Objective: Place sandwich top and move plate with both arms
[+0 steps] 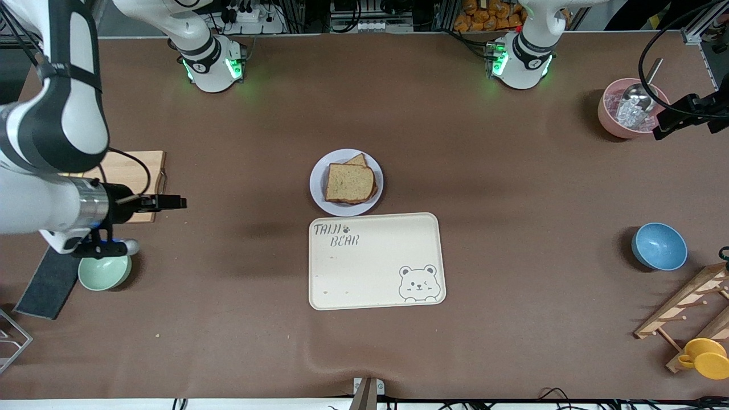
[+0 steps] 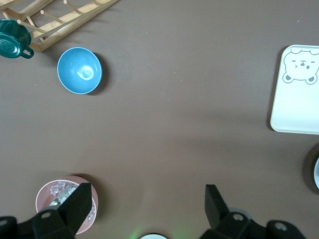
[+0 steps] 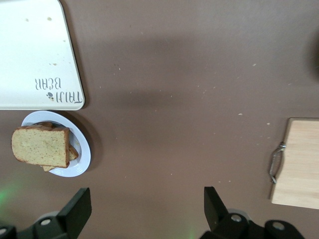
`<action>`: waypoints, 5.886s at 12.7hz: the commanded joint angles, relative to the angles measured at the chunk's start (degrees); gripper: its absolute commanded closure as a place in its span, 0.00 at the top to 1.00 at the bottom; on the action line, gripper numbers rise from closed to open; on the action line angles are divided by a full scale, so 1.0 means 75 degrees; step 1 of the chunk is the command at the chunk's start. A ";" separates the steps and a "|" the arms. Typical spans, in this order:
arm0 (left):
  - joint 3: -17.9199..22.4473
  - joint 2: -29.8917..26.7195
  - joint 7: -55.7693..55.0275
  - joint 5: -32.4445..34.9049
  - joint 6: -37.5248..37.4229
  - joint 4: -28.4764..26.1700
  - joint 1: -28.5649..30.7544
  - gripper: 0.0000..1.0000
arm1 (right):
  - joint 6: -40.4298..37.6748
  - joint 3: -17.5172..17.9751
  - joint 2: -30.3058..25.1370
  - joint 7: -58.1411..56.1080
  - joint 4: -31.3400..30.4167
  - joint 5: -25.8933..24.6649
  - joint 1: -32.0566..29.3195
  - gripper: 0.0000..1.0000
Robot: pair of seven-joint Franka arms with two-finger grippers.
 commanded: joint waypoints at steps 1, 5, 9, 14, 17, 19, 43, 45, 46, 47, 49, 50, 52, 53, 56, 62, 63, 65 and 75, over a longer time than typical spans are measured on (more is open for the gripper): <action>-0.0040 -0.0035 0.0132 0.0051 -0.0070 -0.0059 0.0070 1.00 | -0.0019 0.0760 -0.0692 -0.0566 -0.0089 -0.0566 -0.0888 1.00; -0.0052 0.0139 0.0109 -0.0030 -0.0070 -0.0071 0.0024 1.00 | -0.0100 0.1397 -0.1419 -0.1634 0.0015 -0.1272 -0.1994 1.00; -0.0087 0.0281 0.0109 -0.0066 -0.0070 -0.0059 -0.0012 1.00 | -0.1151 0.2120 -0.2730 -0.0376 0.0040 -0.1599 -0.2298 1.00; -0.0052 0.0223 0.0120 -0.1542 0.0011 -0.0632 0.0363 1.00 | -0.0923 0.2811 -0.3249 -0.0276 -0.0031 -0.1869 -0.2869 1.00; -0.0040 0.0187 0.0318 -0.2336 0.0187 -0.1346 0.0655 1.00 | -0.0909 0.2804 -0.3249 -0.0195 -0.0217 -0.1904 -0.2734 1.00; -0.0040 0.0187 0.0599 -0.2899 0.0234 -0.1815 0.0913 1.00 | -0.0734 0.2500 -0.3225 -0.0195 -0.0288 -0.1916 -0.2464 1.00; -0.0930 0.1252 0.4546 -0.8103 0.1944 -0.5695 0.1313 1.00 | -0.0289 0.2287 -0.3015 -0.0242 -0.0511 -0.2315 -0.2218 1.00; -0.1141 0.1522 0.5144 -0.8467 0.2225 -0.5824 0.1313 1.00 | -0.0206 0.2287 -0.2932 -0.0242 -0.0511 -0.2315 -0.2218 1.00; -0.1327 0.1639 0.5554 -0.8724 0.2470 -0.5964 0.1313 1.00 | -0.0160 0.2287 -0.2851 -0.0242 -0.0569 -0.2315 -0.2241 1.00; -0.1434 0.1664 0.6010 -0.9144 0.2728 -0.6175 0.1313 1.00 | -0.0055 0.2287 -0.2850 -0.0242 -0.0732 -0.2303 -0.2287 1.00; -0.1668 0.2048 0.6714 -0.9638 0.2824 -0.6235 0.1301 1.00 | -0.0019 0.2264 -0.2850 -0.0253 -0.0792 -0.2303 -0.2311 1.00; -0.1797 0.2259 0.7124 -0.9965 0.2894 -0.6258 0.1301 1.00 | -0.0019 0.2264 -0.2850 -0.0253 -0.0804 -0.2303 -0.2311 1.00; -0.2055 0.2542 0.7549 -1.0388 0.3268 -0.6305 0.1254 1.00 | -0.0007 0.2264 -0.2850 -0.0253 -0.0792 -0.2303 -0.2300 1.00; -0.2207 0.2647 0.7608 -1.0587 0.3432 -0.6306 0.1254 1.00 | -0.0007 0.2276 -0.2850 -0.0253 -0.0792 -0.2303 -0.2288 1.00; -0.2606 0.2975 0.7981 -1.1220 0.3750 -0.6317 0.1254 1.00 | -0.0007 0.2264 -0.2850 -0.0265 -0.0781 -0.2303 -0.2299 1.00; -0.2654 0.3714 0.9317 -1.2497 0.4324 -0.6259 0.0610 1.00 | -0.0007 0.2264 -0.2850 -0.0265 -0.0839 -0.2303 -0.2300 1.00; -0.2654 0.3831 0.9551 -1.2604 0.4324 -0.6247 0.0586 1.00 | -0.0007 0.2264 -0.2850 -0.0265 -0.0839 -0.2315 -0.2300 1.00; -0.2654 0.4135 1.0090 -1.2803 0.4324 -0.6200 0.0481 1.00 | -0.0007 0.2264 -0.2850 -0.0265 -0.0851 -0.2315 -0.2300 1.00; -0.2654 0.4897 1.1380 -1.3729 0.5203 -0.5802 -0.0515 0.89 | -0.0007 0.2264 -0.2850 -0.0265 -0.0851 -0.2315 -0.2300 1.00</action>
